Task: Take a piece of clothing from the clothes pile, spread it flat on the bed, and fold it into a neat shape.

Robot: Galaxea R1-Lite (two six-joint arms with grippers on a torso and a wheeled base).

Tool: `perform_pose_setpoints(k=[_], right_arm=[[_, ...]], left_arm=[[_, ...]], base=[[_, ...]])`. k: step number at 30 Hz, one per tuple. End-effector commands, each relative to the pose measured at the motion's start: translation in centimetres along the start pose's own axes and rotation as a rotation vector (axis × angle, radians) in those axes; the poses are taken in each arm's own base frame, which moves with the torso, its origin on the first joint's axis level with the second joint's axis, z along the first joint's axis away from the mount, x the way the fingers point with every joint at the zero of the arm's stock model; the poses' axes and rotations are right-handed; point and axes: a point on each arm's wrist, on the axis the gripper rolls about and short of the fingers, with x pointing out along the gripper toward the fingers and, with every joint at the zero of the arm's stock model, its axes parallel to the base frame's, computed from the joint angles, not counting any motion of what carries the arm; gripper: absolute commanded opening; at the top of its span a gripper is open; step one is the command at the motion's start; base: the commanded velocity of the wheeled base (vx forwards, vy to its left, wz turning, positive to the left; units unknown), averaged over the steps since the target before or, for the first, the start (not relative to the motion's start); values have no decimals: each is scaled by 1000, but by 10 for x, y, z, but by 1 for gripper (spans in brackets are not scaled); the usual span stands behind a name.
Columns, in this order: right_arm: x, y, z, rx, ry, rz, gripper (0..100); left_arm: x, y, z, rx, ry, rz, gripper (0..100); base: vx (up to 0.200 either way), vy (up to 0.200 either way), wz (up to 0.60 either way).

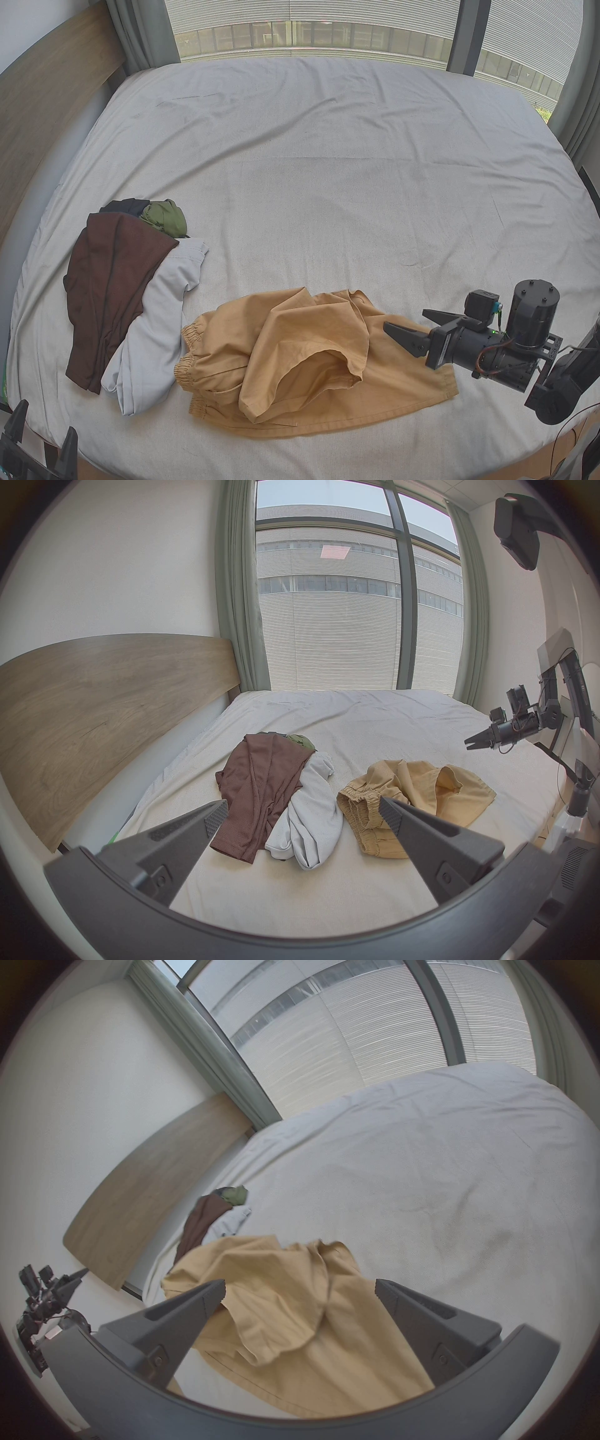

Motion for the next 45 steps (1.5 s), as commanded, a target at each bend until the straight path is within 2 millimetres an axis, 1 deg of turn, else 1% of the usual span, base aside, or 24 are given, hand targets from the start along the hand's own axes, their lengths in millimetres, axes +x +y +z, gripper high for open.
perform_pose_setpoints(k=[1,2,3,7,11,12,13,14,15,16,17,18,20,21,23,27,29,31,33,34,36,39,43,45], right_arm=[[7,11,15,-12,-52,62,100],[8,15,20,-14,-65,90,100],[9,18,20,-16,-63,113,100],[7,30,13,-20,-22,220,100],[7,33,8,-18,2,243,100],[6,33,6,-18,11,245,100],[5,33,4,-18,20,247,100],[4,33,3,-17,22,247,100],[4,34,3,-17,22,250,100],[4,34,3,-17,22,250,100],[5,37,0,-20,33,260,100],[5,39,0,-22,36,269,100],[5,40,0,-21,36,270,100],[4,42,-1,-23,39,279,100],[4,44,-1,-23,41,286,100],[4,48,5,-31,7,313,100],[3,51,8,-31,-12,351,100],[2,52,8,-32,-18,379,100],[2,51,6,-30,-14,381,100],[0,49,0,-27,10,374,100],[-1,47,-5,-25,30,369,100],[2,45,-8,-22,33,361,100],[7,42,-12,-21,29,355,100],[9,42,-13,-20,32,354,100]], left_arm=[[0,0,-5,1,1,-1,100],[0,0,-5,-1,1,-1,100],[0,0,-5,1,1,-1,100],[0,0,-5,1,1,-1,100],[0,0,-4,-2,-14,1,100],[-3,0,16,-2,-126,12,100],[-7,2,46,0,-225,17,100],[-6,2,58,0,-252,15,100],[-6,2,65,0,-262,12,100],[-6,2,65,0,-262,12,100],[-3,4,92,-5,-255,-40,100],[0,5,98,-10,-229,-83,100],[2,5,99,-12,-219,-100,100],[18,4,114,-46,-131,-247,100],[28,1,134,-154,-99,-385,100],[57,-9,176,-339,-21,-586,100],[68,-15,189,-342,2,-691,100],[79,-21,195,-336,33,-779,100],[86,-24,196,-329,48,-814,100],[96,-29,196,-311,54,-846,100],[106,-32,194,-298,52,-863,100],[113,-33,189,-301,63,-854,100],[136,-33,175,-299,99,-805,100],[141,-32,169,-301,113,-785,100]], base=[[0,0,0],[0,0,0],[0,0,0],[0,0,0],[0,0,0],[0,0,0],[0,0,0],[0,0,0],[0,0,0],[0,0,0],[0,0,0],[0,0,0],[0,0,0],[0,0,0],[0,0,0],[0,0,0],[0,0,0],[0,0,0],[0,0,0],[0,0,0],[0,0,0],[0,0,0],[0,0,0],[0,0,0]])
